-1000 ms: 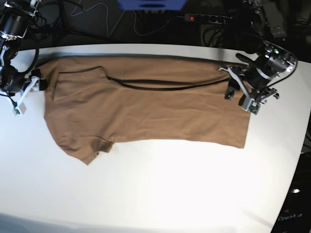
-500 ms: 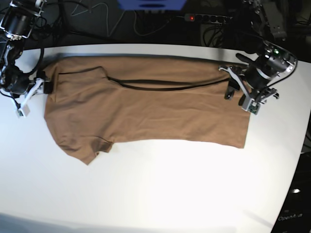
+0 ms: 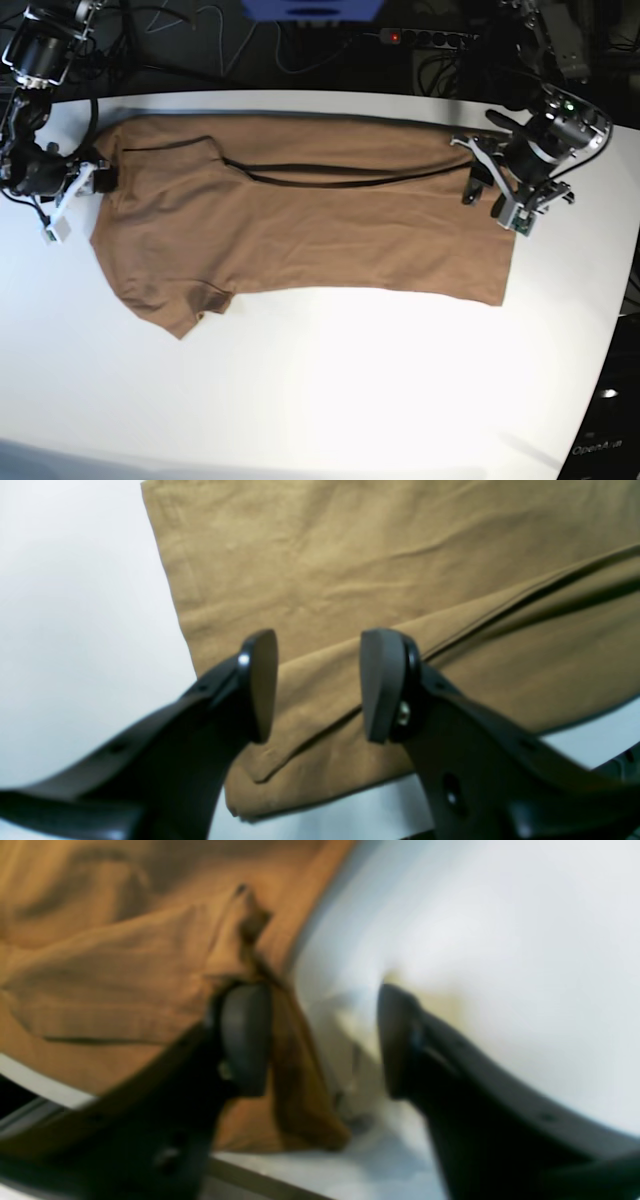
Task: Fold the T-shirt properly
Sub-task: 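Reposition the right gripper beside the shirt's sleeve end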
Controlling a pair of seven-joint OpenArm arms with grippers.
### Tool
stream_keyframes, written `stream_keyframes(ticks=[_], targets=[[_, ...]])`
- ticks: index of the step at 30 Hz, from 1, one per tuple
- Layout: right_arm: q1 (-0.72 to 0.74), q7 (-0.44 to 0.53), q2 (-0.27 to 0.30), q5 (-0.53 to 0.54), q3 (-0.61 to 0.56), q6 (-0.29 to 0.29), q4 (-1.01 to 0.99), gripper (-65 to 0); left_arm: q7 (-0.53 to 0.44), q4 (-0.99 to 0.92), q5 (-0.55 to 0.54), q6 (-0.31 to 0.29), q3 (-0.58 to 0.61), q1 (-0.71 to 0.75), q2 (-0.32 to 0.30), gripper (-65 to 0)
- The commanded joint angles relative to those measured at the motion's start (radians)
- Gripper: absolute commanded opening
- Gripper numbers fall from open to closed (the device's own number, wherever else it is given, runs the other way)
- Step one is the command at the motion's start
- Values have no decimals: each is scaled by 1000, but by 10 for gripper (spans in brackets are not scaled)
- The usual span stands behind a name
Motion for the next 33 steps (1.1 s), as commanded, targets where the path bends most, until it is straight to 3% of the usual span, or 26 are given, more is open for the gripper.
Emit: stream_keyframes(ticks=[1,8,21,33], targets=[[-7,-52,2,-12,-3,2,-4,-427,-19,20,-12,2,-5,-4,-7,-381],[-7,-95,2,-12,47,2,-4,-650,-19,20,-18,2,-3,-2,-7,-381],[9,-106,2,-12,64,2,-1,-644,-19,21,-18,2,-5,-1,-5,-381],[73,-106,36,-17,35,2,2,-643,-19,21,-18,2,-5,-1,-5,-381]])
